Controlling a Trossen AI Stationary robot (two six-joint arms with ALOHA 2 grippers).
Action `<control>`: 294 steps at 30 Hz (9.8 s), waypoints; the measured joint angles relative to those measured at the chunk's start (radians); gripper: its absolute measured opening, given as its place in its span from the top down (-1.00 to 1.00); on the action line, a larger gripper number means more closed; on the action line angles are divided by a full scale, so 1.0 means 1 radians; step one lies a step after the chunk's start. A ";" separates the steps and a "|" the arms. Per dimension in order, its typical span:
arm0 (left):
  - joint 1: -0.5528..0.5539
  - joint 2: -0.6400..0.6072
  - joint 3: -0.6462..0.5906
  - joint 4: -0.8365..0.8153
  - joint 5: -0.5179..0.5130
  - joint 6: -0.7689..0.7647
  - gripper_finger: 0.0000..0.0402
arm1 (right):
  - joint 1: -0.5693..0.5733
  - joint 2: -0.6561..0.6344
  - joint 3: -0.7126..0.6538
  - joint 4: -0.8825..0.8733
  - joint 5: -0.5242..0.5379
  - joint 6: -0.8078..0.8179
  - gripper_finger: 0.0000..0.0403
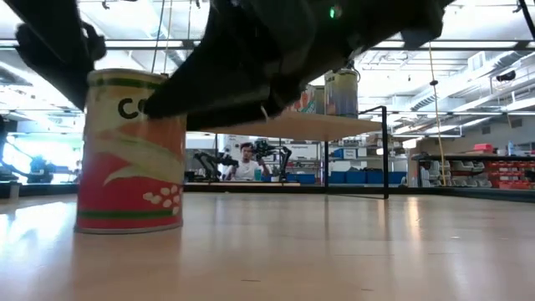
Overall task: Pick and place cans onto a shelf
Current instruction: Put the canned corn on the shelf aligned with the other canned corn, then return to Home Position
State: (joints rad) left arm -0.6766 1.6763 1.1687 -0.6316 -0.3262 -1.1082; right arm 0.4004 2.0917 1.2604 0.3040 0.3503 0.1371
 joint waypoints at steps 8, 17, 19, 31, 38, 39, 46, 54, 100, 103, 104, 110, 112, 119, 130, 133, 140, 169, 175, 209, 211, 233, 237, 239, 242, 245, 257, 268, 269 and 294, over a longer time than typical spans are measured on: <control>0.023 0.026 0.002 -0.027 0.034 0.136 -0.76 | 0.004 0.003 0.000 0.010 -0.044 0.014 -0.73; 0.033 0.026 0.021 -0.107 0.015 0.316 -0.76 | 0.016 0.003 0.000 0.009 -0.058 0.032 -0.73; 0.035 0.026 0.020 -0.042 0.010 0.369 -0.76 | 0.015 0.003 0.000 0.008 -0.058 0.051 -0.73; 0.090 0.026 -0.050 0.168 0.017 0.450 -0.76 | 0.009 0.003 0.000 0.009 -0.076 0.118 -0.73; 0.112 0.026 -0.051 0.196 0.011 0.550 -0.76 | 0.003 0.003 0.000 0.009 -0.090 0.095 -0.73; 0.116 0.026 -0.051 0.197 0.011 0.556 -0.76 | 0.003 0.003 0.000 0.009 -0.091 0.094 -0.73; 0.131 0.026 -0.051 0.208 0.005 0.605 -0.61 | 0.012 -0.034 -0.001 -0.068 -0.089 0.109 -0.73; 0.131 0.026 -0.038 0.252 0.007 0.598 -0.52 | 0.026 -0.148 0.000 -0.277 -0.150 0.152 -0.83; 0.626 -0.093 0.471 -0.734 -0.149 0.170 -0.52 | 0.153 -0.508 0.000 -0.845 0.058 0.536 -0.73; 0.619 -0.093 0.453 -0.726 -0.178 0.144 -0.55 | 0.152 -0.508 0.000 -0.845 0.058 0.544 -0.73; 0.613 -0.093 0.451 -0.719 -0.191 0.143 -0.56 | 0.152 -0.508 0.000 -0.844 0.058 0.544 -0.73; 0.605 -0.093 0.451 -0.661 -0.213 0.142 -0.68 | 0.141 -0.508 0.000 -0.844 0.055 0.544 -0.73; 0.606 -0.093 0.451 -0.670 -0.213 0.142 -0.71 | 0.137 -0.508 0.000 -0.844 0.047 0.544 -0.73; 0.605 -0.101 0.451 -0.669 -0.213 0.132 -0.74 | 0.132 -0.508 0.000 -0.844 0.041 0.551 -0.73; 0.599 -0.119 0.509 -0.716 -0.150 0.156 -0.74 | 0.132 -0.542 0.000 -0.785 -0.030 0.585 -0.73; 0.591 -0.138 0.566 -0.764 -0.144 0.178 -0.74 | 0.134 -0.608 0.000 -0.752 -0.028 0.588 -0.73; 0.563 -0.239 0.626 -0.578 -0.152 0.385 -0.64 | 0.094 -0.773 0.001 -0.724 0.047 0.371 -0.73; 0.669 -0.329 0.621 0.070 0.136 1.167 0.94 | -0.166 -1.227 -0.001 -0.561 0.042 -0.141 0.54; 0.711 -0.536 0.395 0.080 0.120 1.158 0.95 | -0.157 -1.342 -0.132 -0.493 0.041 -0.138 0.89; 0.778 -1.335 -0.498 0.381 0.322 0.856 0.98 | -0.404 -1.398 -0.450 -0.204 -0.024 0.225 0.85; 0.778 -1.351 -0.498 0.372 0.336 0.886 0.98 | -0.409 -1.398 -0.450 -0.200 -0.169 0.242 0.85; 0.778 -1.617 -0.582 0.123 0.515 0.831 0.90 | -0.346 -1.469 -0.450 -0.330 -0.312 -0.034 0.85; 0.778 -1.615 -0.582 0.124 0.480 0.841 0.89 | -0.319 -1.566 -0.494 -0.314 -0.346 -0.082 0.85; 0.778 -1.615 -0.582 0.125 0.479 0.884 0.90 | -0.304 -1.614 -0.557 -0.252 -0.346 -0.128 0.85; 0.778 -1.620 -0.582 0.130 0.549 1.000 0.91 | -0.293 -1.688 -0.689 -0.138 -0.339 -0.170 0.85; 0.777 -1.621 -0.581 0.123 0.547 1.045 0.92 | -0.292 -1.775 -0.815 -0.042 -0.340 -0.124 0.85; 0.778 -1.621 -0.581 0.169 0.526 0.923 0.92 | -0.309 -2.073 -1.074 0.059 -0.386 -0.038 0.85; 0.779 -1.631 -0.809 0.477 0.334 1.054 0.92 | -0.322 -2.088 -1.246 0.240 -0.325 0.061 0.85; 0.779 -1.631 -0.844 0.524 0.333 1.070 0.92 | -0.322 -2.088 -1.248 0.266 -0.329 0.036 0.85; 0.766 -1.632 -1.160 0.855 0.458 1.014 0.89 | -0.322 -2.087 -1.250 0.111 -0.345 -0.034 0.85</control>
State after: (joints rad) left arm 0.0898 0.0441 0.0082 0.2234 0.1314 -0.0945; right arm 0.0780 0.0051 0.0102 0.4154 0.0054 0.1031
